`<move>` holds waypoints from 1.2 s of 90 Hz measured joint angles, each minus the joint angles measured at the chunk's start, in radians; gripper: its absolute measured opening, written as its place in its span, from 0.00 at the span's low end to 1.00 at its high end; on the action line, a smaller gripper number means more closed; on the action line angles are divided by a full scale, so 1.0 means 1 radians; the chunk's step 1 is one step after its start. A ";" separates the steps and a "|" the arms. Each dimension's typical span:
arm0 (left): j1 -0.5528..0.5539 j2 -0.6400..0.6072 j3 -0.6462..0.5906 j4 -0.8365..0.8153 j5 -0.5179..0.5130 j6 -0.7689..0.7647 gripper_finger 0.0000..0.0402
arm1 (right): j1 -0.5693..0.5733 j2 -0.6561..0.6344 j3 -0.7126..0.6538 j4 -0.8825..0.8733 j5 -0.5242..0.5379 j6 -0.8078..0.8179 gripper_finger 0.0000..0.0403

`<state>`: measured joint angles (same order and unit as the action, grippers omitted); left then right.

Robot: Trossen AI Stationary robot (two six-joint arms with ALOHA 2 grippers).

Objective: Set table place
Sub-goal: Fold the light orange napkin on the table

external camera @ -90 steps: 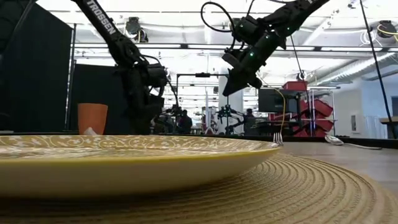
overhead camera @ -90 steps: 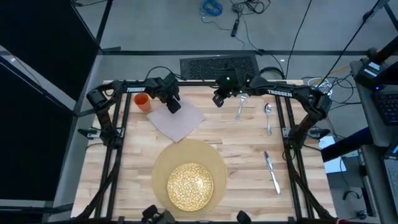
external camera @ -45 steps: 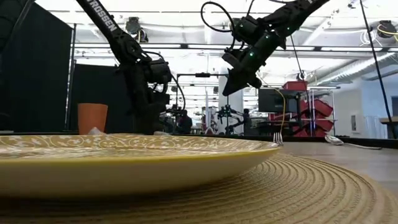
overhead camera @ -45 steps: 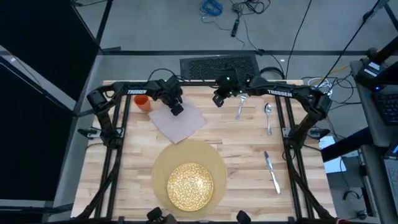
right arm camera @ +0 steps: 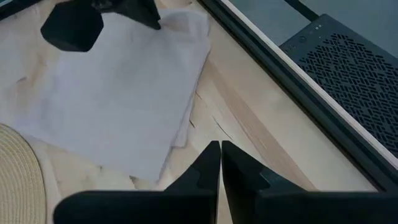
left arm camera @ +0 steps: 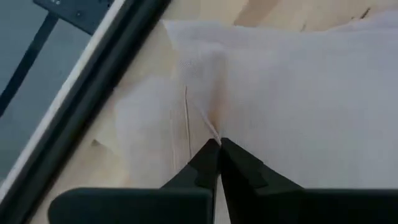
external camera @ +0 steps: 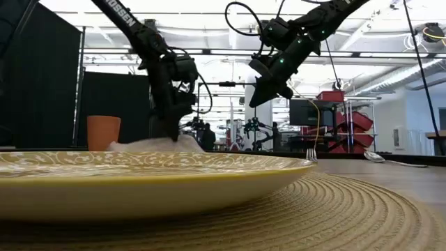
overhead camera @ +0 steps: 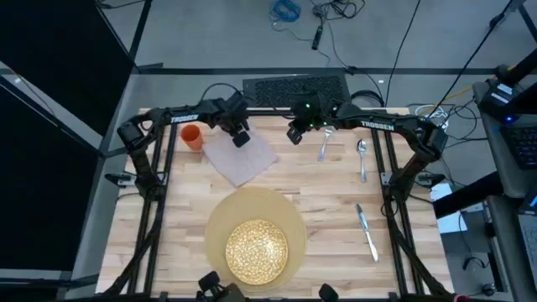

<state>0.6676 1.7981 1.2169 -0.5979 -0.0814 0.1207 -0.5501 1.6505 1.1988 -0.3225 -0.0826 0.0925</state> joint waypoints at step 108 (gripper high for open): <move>0.010 0.000 0.018 -0.048 -0.024 0.019 0.00 | -0.046 0.070 0.000 0.038 -0.025 0.010 0.00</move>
<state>0.6774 1.7981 1.2350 -0.6459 -0.1055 0.1402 -0.5964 1.7206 1.1988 -0.2847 -0.1078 0.1028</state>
